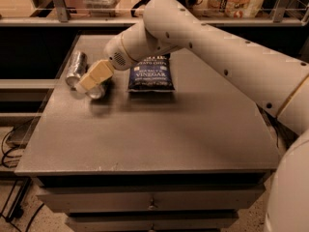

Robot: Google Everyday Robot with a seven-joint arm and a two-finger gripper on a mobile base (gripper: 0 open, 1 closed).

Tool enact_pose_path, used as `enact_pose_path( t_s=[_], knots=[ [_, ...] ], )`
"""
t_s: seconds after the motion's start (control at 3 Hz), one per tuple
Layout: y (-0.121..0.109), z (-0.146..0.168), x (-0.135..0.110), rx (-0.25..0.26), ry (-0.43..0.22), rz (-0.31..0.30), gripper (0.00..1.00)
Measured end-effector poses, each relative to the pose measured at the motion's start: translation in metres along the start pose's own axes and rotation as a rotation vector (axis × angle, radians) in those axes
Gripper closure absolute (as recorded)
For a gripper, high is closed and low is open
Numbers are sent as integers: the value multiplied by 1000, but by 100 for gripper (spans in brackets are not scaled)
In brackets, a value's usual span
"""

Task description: Move green can near redbull can

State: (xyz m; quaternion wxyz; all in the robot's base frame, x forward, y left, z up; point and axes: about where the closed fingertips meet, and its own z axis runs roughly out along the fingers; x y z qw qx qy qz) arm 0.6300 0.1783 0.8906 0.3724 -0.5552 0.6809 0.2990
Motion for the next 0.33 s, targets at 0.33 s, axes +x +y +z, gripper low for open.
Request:
enact_pose_path(
  t_s=[0.33],
  knots=[
    [0, 1, 0, 0, -1, 2, 0]
  ],
)
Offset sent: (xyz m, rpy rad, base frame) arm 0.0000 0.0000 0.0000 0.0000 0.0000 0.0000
